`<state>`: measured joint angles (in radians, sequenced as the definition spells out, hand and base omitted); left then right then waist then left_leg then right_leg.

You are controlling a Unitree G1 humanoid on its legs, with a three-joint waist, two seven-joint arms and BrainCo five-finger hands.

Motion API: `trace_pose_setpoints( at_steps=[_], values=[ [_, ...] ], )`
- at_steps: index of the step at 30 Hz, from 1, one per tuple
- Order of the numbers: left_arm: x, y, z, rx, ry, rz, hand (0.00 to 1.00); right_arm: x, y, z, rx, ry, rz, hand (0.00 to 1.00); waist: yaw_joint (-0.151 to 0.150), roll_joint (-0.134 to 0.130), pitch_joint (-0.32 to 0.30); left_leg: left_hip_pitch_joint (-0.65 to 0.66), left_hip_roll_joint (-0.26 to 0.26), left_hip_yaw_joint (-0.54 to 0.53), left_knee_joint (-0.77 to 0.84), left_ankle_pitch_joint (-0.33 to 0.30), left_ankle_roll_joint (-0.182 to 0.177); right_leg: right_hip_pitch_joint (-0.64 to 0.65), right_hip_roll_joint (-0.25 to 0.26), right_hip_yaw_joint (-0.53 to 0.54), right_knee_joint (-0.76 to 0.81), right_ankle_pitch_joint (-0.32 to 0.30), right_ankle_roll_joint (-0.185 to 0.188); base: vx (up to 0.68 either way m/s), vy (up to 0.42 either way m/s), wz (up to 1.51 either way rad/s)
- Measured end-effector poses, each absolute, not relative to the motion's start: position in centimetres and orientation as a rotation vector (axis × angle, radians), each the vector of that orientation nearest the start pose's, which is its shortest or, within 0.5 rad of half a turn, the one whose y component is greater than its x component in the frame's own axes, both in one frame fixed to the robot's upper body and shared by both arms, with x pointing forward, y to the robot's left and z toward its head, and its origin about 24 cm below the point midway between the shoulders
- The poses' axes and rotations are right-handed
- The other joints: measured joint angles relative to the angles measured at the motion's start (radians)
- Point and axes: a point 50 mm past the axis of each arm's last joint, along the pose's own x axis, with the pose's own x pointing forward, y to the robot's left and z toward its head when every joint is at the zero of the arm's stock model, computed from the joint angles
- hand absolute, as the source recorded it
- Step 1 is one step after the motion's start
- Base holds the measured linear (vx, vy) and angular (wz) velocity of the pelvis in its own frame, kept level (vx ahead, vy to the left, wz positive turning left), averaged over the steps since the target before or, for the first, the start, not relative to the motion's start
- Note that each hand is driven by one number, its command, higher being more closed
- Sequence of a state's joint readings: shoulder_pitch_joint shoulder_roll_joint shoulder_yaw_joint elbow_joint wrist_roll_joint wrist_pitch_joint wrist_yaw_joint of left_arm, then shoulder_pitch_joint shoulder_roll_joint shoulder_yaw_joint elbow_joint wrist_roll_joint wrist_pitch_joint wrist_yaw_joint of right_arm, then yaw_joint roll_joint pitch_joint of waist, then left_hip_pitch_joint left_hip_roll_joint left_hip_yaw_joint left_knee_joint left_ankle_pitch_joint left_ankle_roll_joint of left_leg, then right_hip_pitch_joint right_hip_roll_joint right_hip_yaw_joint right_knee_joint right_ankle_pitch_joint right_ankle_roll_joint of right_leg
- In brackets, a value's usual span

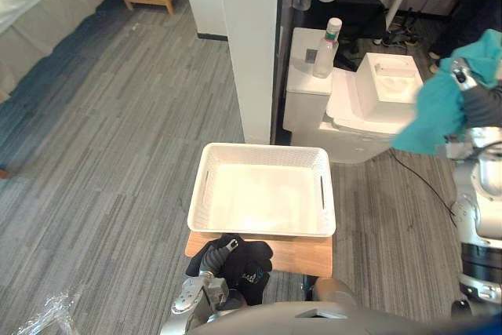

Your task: Tidy the bed and pick cloth on bed and put in laundry

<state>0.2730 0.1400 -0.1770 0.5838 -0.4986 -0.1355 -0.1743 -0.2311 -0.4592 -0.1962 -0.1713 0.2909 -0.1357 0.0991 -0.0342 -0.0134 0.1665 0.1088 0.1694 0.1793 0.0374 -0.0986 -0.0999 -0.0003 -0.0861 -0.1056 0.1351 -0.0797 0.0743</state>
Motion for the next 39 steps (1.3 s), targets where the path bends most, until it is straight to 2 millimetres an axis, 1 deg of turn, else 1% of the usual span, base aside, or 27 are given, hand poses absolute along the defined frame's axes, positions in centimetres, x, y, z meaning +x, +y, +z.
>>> trace_pose_setpoints(
  at_steps=[1, 2, 3, 4, 5, 6, 7, 9, 10, 12, 13, 15, 17, 18, 20, 21, 23, 25, 26, 27, 29, 30, 32, 34, 36, 39],
  values=[
    [11.9, 16.5, -11.9, -0.367, 0.706, -0.012, 1.0, 27.4, -22.6, 18.5, -0.2, -0.545, 0.083, 1.0, -0.001, -0.005, -0.003, 0.003, -0.002, -0.009, -0.002, -0.001, -0.002, 0.011, -0.003, -0.009, -0.001, 0.0, 0.0, -0.07, 0.0, 0.27],
    [11.6, 16.7, -12.2, -0.364, 0.725, -0.005, 1.0, 27.7, -21.7, 17.8, -0.197, -0.492, 0.134, 1.0, -0.001, -0.015, -0.011, 0.005, -0.009, -0.02, -0.003, -0.002, -0.002, 0.023, -0.007, -0.011, -0.012, 0.0, 0.001, -0.08, 0.009, 0.25],
    [11.4, 16.8, -12.3, -0.362, 0.733, -0.002, 1.0, 27.9, -21.2, 17.4, -0.191, -0.466, 0.155, 1.0, 0.0, -0.022, -0.016, 0.005, -0.012, -0.024, -0.003, -0.002, -0.002, 0.029, -0.01, -0.012, -0.022, 0.0, 0.001, -0.09, 0.021, 0.19],
    [11.3, 16.9, -12.3, -0.359, 0.735, 0.0, 1.0, 28.1, -20.4, 16.7, -0.186, -0.422, 0.195, 1.0, 0.005, -0.03, -0.025, 0.0, -0.017, -0.027, -0.012, -0.001, -0.001, 0.038, -0.015, -0.015, -0.043, 0.005, 0.006, -0.1, 0.023, 0.19],
    [11.2, 16.9, -12.4, -0.358, 0.742, 0.002, 1.0, 28.2, -19.8, 16.2, -0.191, -0.379, 0.224, 1.0, 0.015, -0.034, -0.032, 0.0, -0.024, -0.029, -0.027, 0.007, 0.009, 0.043, -0.02, -0.019, -0.06, 0.011, 0.008, -0.09, 0.025, 0.17],
    [11.2, 16.9, -12.5, -0.357, 0.745, 0.004, 1.0, 28.3, -19.6, 15.9, -0.192, -0.356, 0.238, 1.0, 0.019, -0.036, -0.036, 0.0, -0.028, -0.03, -0.036, 0.013, 0.01, 0.043, -0.023, -0.019, -0.067, 0.016, 0.01, -0.06, 0.036, 0.14],
    [11.2, 17.0, -12.5, -0.351, 0.747, 0.004, 1.0, 28.4, -19.1, 15.3, -0.195, -0.32, 0.26, 1.0, 0.027, -0.035, -0.041, 0.0, -0.035, -0.032, -0.046, 0.028, 0.005, 0.043, -0.029, -0.024, -0.074, 0.022, 0.014, -0.02, 0.029, 0.15],
    [10.8, 17.0, -12.7, -0.342, 0.76, 0.002, 1.0, 28.2, -18.7, 13.9, -0.168, -0.265, 0.272, 1.0, 0.025, -0.033, -0.054, -0.002, -0.046, -0.044, -0.07, 0.049, 0.008, 0.043, -0.038, -0.042, -0.084, 0.027, 0.019, 0.01, 0.024, 0.22],
    [10.7, 17.1, -12.7, -0.335, 0.764, -0.002, 1.0, 28.1, -18.5, 13.1, -0.161, -0.232, 0.277, 1.0, 0.025, -0.03, -0.057, -0.003, -0.051, -0.051, -0.078, 0.056, 0.01, 0.043, -0.042, -0.048, -0.086, 0.028, 0.021, 0.03, 0.029, 0.17],
    [10.5, 17.2, -12.8, -0.322, 0.773, -0.007, 1.0, 28.2, -17.9, 10.7, -0.152, -0.127, 0.315, 1.0, 0.026, -0.026, -0.059, 0.005, -0.057, -0.052, -0.101, 0.07, 0.009, 0.043, -0.047, -0.051, -0.093, 0.032, 0.025, 0.04, 0.034, 0.06],
    [10.5, 17.2, -12.8, -0.319, 0.774, -0.006, 1.0, 28.1, -17.7, 10.1, -0.14, -0.105, 0.32, 1.0, 0.026, -0.026, -0.059, 0.009, -0.058, -0.051, -0.105, 0.072, 0.009, 0.043, -0.047, -0.051, -0.094, 0.032, 0.025, 0.05, 0.024, -0.02],
    [10.5, 17.2, -12.8, -0.316, 0.777, 0.0, 1.0, 27.7, -16.6, 8.0, -0.098, -0.028, 0.351, 1.0, 0.026, -0.024, -0.061, 0.014, -0.058, -0.05, -0.107, 0.072, 0.009, 0.045, -0.047, -0.051, -0.097, 0.034, 0.027, 0.04, 0.012, -0.03],
    [10.6, 17.1, -12.8, -0.31, 0.784, 0.004, 1.0, 27.4, -15.1, 6.1, -0.096, 0.046, 0.395, 1.0, 0.025, -0.019, -0.063, 0.013, -0.058, -0.046, -0.107, 0.072, 0.008, 0.045, -0.047, -0.052, -0.105, 0.041, 0.028, 0.01, 0.009, -0.05],
    [10.7, 17.0, -12.8, -0.309, 0.782, 0.001, 1.0, 27.2, -14.7, 5.4, -0.093, 0.069, 0.403, 1.0, 0.026, -0.018, -0.064, 0.013, -0.058, -0.046, -0.107, 0.072, 0.008, 0.046, -0.047, -0.054, -0.107, 0.042, 0.029, 0.0, 0.0, 0.0],
    [10.6, 16.9, -12.8, -0.308, 0.788, -0.005, 1.0, 26.7, -13.2, 2.8, -0.096, 0.166, 0.424, 1.0, 0.026, -0.011, -0.068, 0.012, -0.058, -0.048, -0.108, 0.074, 0.006, 0.053, -0.047, -0.064, -0.122, 0.051, 0.028, -0.01, 0.003, 0.02],
    [10.6, 16.8, -12.8, -0.308, 0.791, -0.005, 1.0, 26.6, -13.0, 2.2, -0.105, 0.188, 0.417, 1.0, 0.028, -0.011, -0.068, 0.012, -0.058, -0.049, -0.108, 0.074, 0.005, 0.055, -0.047, -0.065, -0.126, 0.052, 0.028, -0.03, 0.002, 0.06],
    [10.4, 16.9, -12.9, -0.303, 0.803, 0.015, 1.0, 26.2, -12.7, -0.4, -0.136, 0.274, 0.366, 1.0, 0.042, -0.006, -0.065, 0.011, -0.059, -0.056, -0.119, 0.085, 0.003, 0.057, -0.048, -0.075, -0.131, 0.055, 0.029, -0.05, -0.007, 0.09],
    [10.3, 17.0, -12.9, -0.303, 0.804, 0.016, 1.0, 26.4, -13.1, -1.7, -0.17, 0.313, 0.316, 1.0, 0.046, 0.001, -0.062, -0.008, -0.065, -0.073, -0.134, 0.1, 0.006, 0.049, -0.055, -0.099, -0.136, 0.058, 0.031, -0.08, -0.012, 0.25],
    [10.5, 16.9, -12.8, -0.304, 0.796, 0.013, 1.0, 26.9, -13.6, -2.2, -0.206, 0.332, 0.277, 1.0, 0.046, 0.008, -0.057, -0.026, -0.069, -0.085, -0.134, 0.11, 0.011, 0.035, -0.06, -0.11, -0.137, 0.065, 0.033, -0.09, -0.002, 0.31],
    [10.7, 16.9, -12.6, -0.306, 0.789, 0.011, 1.0, 27.3, -13.9, -2.3, -0.213, 0.338, 0.258, 0.0, 0.049, 0.013, -0.049, -0.035, -0.071, -0.088, -0.134, 0.114, 0.012, 0.029, -0.062, -0.114, -0.138, 0.069, 0.033, -0.09, 0.006, 0.24],
    [11.2, 16.7, -12.3, -0.313, 0.764, 0.0, 1.0, 28.6, -15.0, -2.5, -0.224, 0.35, 0.18, 0.0, 0.054, 0.039, -0.027, -0.068, -0.082, -0.106, -0.134, 0.131, 0.017, 0.01, -0.07, -0.125, -0.147, 0.085, 0.035, -0.09, 0.008, 0.2],
    [11.3, 16.6, -12.2, -0.315, 0.758, -0.002, 1.0, 29.0, -15.4, -2.5, -0.224, 0.351, 0.162, 0.0, 0.054, 0.048, -0.019, -0.074, -0.084, -0.11, -0.134, 0.135, 0.018, 0.01, -0.073, -0.13, -0.151, 0.089, 0.036, -0.08, 0.009, 0.18],
    [11.6, 16.6, -11.8, -0.322, 0.734, -0.005, 1.0, 29.8, -15.9, -2.4, -0.225, 0.35, 0.129, 0.0, 0.066, 0.069, 0.007, -0.079, -0.087, -0.111, -0.135, 0.141, 0.02, 0.01, -0.075, -0.131, -0.163, 0.102, 0.037, -0.07, 0.003, 0.04],
    [11.7, 16.6, -11.7, -0.328, 0.726, -0.005, 1.0, 29.7, -16.0, -3.0, -0.231, 0.383, 0.131, 0.0, 0.08, 0.072, 0.012, -0.08, -0.086, -0.11, -0.135, 0.143, 0.019, 0.012, -0.073, -0.133, -0.171, 0.103, 0.036, -0.04, -0.013, 0.01],
    [12.0, 16.4, -11.4, -0.331, 0.707, -0.013, 1.0, 29.1, -16.0, -4.2, -0.237, 0.437, 0.143, 0.0, 0.078, 0.068, 0.015, -0.077, -0.085, -0.119, -0.137, 0.143, 0.019, 0.025, -0.073, -0.148, -0.176, 0.104, 0.035, -0.01, -0.017, 0.11],
    [12.5, 16.4, -11.0, -0.332, 0.685, -0.015, 1.0, 29.0, -15.9, -4.5, -0.309, 0.433, 0.167, 0.0, 0.076, 0.063, 0.018, -0.067, -0.087, -0.128, -0.138, 0.143, 0.019, 0.05, -0.073, -0.158, -0.199, 0.113, 0.038, 0.0, -0.004, 0.1]
  ],
)
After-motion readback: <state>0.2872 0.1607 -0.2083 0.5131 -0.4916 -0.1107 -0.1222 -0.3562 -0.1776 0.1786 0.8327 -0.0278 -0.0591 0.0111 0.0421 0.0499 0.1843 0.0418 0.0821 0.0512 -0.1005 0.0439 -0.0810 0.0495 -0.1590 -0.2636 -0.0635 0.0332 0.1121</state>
